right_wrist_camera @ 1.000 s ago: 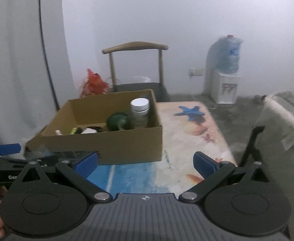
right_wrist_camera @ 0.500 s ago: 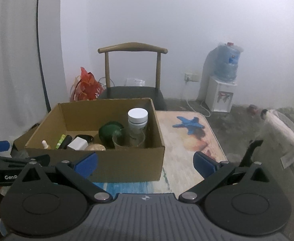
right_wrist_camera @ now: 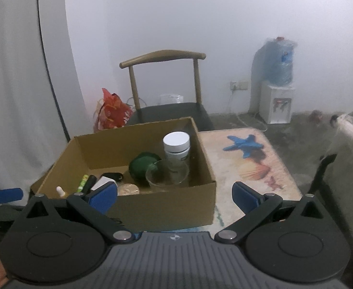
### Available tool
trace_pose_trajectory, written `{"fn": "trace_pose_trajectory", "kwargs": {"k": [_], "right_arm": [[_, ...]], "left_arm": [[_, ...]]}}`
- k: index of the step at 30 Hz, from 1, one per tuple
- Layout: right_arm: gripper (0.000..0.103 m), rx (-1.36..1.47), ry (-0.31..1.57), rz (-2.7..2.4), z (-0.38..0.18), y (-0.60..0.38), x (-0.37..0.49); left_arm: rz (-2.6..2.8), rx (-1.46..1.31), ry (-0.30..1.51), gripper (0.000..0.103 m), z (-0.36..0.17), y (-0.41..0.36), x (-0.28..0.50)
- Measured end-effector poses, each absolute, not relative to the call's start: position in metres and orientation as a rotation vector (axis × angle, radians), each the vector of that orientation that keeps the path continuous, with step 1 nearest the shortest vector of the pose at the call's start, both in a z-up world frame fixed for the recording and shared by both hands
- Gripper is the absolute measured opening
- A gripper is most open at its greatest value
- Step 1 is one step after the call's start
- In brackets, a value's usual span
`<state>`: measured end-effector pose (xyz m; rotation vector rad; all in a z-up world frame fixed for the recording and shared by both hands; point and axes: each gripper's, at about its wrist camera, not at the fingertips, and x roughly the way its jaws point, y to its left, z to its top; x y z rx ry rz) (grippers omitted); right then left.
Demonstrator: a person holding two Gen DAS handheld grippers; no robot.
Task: Organize rigid objects
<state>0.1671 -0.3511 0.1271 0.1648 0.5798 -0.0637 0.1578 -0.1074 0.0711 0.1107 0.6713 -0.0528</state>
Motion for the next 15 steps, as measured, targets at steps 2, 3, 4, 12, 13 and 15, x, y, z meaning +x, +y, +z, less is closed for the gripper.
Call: {"fn": "trace_pose_trajectory", "kwargs": {"k": [2,3,4,12,13,15], "right_arm": [[0.103,0.171,0.588,-0.057,0.125,-0.351,0.170],[0.103,0.169,0.592,-0.055,0.124,-0.351,0.172],[0.103,0.167,0.593,-0.053,0.123,-0.350,0.172],[0.103,0.130,0.618,-0.035,0.116,-0.344,0.184],[0.103,0.122,0.618,-0.032,0.116,-0.343,0.185],[0.103,0.103,0.619,-0.029,0.115,-0.339,0.188]], "left_arm": [[-0.050,0.107,0.675,0.103,0.072,-0.108,0.159],[-0.045,0.105,0.677,0.103,0.072,-0.108,0.160],[-0.042,0.105,0.680,0.103,0.072,-0.107,0.161],[-0.028,0.117,0.701,0.103,0.073,-0.107,0.170],[-0.026,0.118,0.700,0.103,0.073,-0.108,0.170],[-0.026,0.118,0.697,0.103,0.074,-0.107,0.171]]}}
